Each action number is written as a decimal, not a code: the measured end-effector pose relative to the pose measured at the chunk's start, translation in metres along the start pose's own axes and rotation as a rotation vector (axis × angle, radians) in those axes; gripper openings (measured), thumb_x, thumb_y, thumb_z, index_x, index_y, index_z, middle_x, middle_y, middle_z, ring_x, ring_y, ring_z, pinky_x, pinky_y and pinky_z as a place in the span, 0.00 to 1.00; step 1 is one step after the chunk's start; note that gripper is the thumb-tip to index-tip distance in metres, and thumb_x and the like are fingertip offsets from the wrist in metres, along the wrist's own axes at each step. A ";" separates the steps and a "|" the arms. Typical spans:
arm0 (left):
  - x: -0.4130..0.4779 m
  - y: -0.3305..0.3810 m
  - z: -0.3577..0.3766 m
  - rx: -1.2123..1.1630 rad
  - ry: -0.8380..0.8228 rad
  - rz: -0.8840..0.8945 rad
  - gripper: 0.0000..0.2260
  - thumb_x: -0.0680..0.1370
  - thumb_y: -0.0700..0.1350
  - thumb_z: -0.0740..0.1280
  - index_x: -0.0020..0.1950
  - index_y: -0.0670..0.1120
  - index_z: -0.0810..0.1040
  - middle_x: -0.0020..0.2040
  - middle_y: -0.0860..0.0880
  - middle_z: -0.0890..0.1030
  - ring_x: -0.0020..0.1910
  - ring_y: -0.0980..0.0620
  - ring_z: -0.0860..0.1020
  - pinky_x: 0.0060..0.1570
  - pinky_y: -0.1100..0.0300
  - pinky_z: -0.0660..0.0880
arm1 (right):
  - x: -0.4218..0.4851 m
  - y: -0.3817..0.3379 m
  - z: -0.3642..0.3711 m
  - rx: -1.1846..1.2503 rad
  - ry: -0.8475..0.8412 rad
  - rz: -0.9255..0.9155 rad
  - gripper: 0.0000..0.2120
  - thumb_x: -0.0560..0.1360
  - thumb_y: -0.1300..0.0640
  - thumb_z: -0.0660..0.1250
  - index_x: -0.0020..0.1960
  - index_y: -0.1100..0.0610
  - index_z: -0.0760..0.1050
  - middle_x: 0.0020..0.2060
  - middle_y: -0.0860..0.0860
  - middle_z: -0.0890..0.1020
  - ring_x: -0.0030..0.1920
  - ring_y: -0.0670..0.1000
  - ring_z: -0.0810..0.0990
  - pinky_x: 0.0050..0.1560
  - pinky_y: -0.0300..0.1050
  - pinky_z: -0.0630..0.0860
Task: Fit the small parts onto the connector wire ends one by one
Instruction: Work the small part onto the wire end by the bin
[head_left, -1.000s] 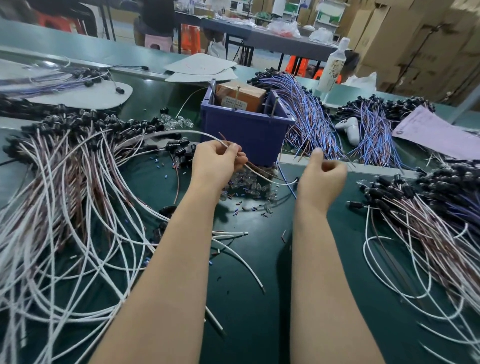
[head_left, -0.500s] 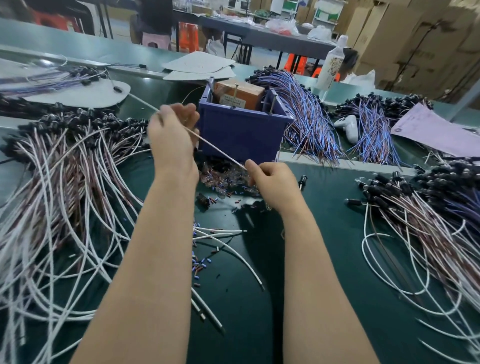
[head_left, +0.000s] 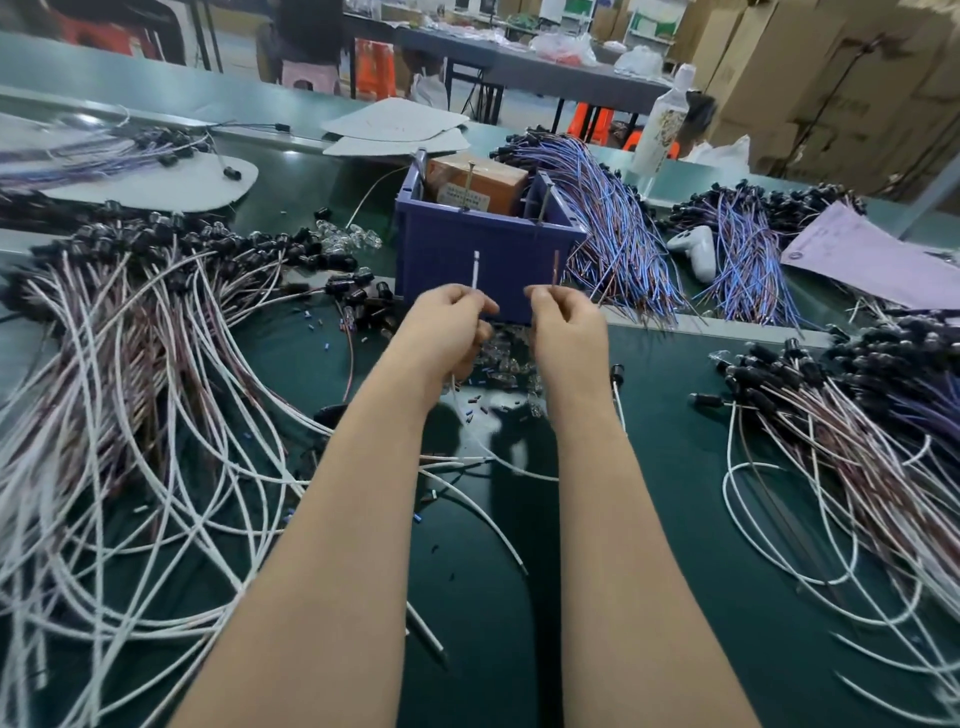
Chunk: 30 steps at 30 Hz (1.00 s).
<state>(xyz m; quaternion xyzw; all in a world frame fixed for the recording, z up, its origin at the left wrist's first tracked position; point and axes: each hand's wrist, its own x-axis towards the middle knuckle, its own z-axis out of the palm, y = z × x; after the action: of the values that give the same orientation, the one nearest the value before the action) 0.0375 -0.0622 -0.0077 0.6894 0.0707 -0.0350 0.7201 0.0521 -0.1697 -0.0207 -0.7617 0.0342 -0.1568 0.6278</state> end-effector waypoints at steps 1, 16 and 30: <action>-0.001 0.000 0.000 0.052 -0.046 -0.010 0.11 0.81 0.40 0.55 0.43 0.45 0.74 0.27 0.51 0.68 0.16 0.59 0.59 0.18 0.70 0.55 | -0.001 0.000 0.000 0.035 -0.026 0.017 0.12 0.79 0.56 0.62 0.53 0.63 0.78 0.31 0.44 0.72 0.33 0.45 0.69 0.36 0.38 0.66; -0.004 -0.004 -0.002 0.497 -0.171 0.056 0.13 0.81 0.42 0.60 0.38 0.46 0.78 0.30 0.50 0.71 0.26 0.53 0.62 0.25 0.63 0.60 | 0.002 0.010 -0.007 -0.086 -0.005 0.123 0.13 0.78 0.58 0.64 0.34 0.54 0.73 0.28 0.49 0.74 0.32 0.49 0.71 0.41 0.44 0.68; 0.001 -0.007 -0.003 0.228 0.086 0.129 0.11 0.79 0.46 0.66 0.42 0.39 0.79 0.27 0.49 0.71 0.15 0.60 0.64 0.20 0.69 0.62 | -0.006 -0.001 -0.005 -0.550 -0.372 -0.044 0.14 0.80 0.55 0.57 0.36 0.54 0.70 0.31 0.48 0.72 0.37 0.52 0.70 0.32 0.44 0.61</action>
<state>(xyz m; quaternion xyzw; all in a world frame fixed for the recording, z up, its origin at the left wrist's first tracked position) 0.0370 -0.0600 -0.0148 0.7706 0.0525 0.0332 0.6342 0.0446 -0.1730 -0.0202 -0.9187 -0.0562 -0.0135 0.3907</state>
